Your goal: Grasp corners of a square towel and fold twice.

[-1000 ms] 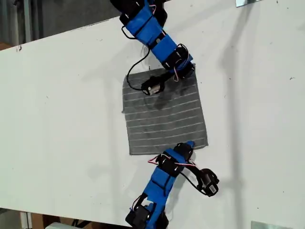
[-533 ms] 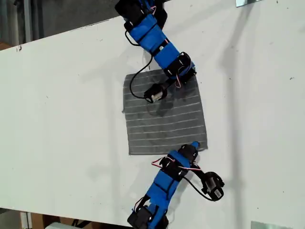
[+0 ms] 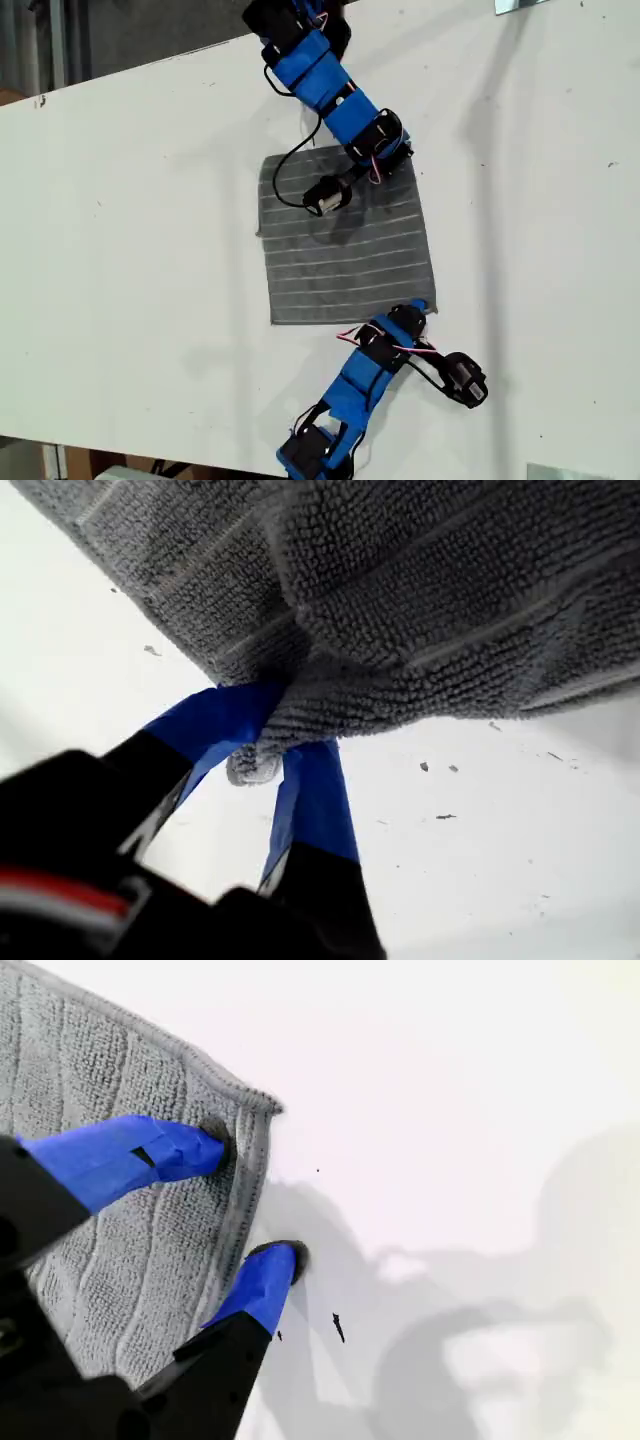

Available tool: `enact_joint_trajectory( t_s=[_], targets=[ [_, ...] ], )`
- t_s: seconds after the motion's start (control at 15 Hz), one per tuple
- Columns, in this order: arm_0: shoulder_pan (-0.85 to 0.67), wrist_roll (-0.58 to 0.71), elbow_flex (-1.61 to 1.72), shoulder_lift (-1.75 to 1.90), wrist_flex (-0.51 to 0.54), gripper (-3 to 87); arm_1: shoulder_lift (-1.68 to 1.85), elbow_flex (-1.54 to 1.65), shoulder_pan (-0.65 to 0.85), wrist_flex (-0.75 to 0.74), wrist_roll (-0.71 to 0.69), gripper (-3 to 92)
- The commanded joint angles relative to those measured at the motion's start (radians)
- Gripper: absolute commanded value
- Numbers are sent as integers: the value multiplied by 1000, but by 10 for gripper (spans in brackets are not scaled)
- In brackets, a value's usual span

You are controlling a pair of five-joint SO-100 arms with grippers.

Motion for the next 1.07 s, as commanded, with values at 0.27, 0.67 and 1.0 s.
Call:
enact_joint_trajectory(
  t_s=[0.27, 0.67, 1.0],
  targets=[
    [-34, 89, -126, -15, -104, 195, 8, -61, -35, 23, 43, -1],
    [-31, 84, -115, 11, -87, 89, -9, -66, -32, 15, 43, -1],
    [-11, 26, -140, -15, -71, -2, -6, -138, -32, 84, 67, -1]
  ],
)
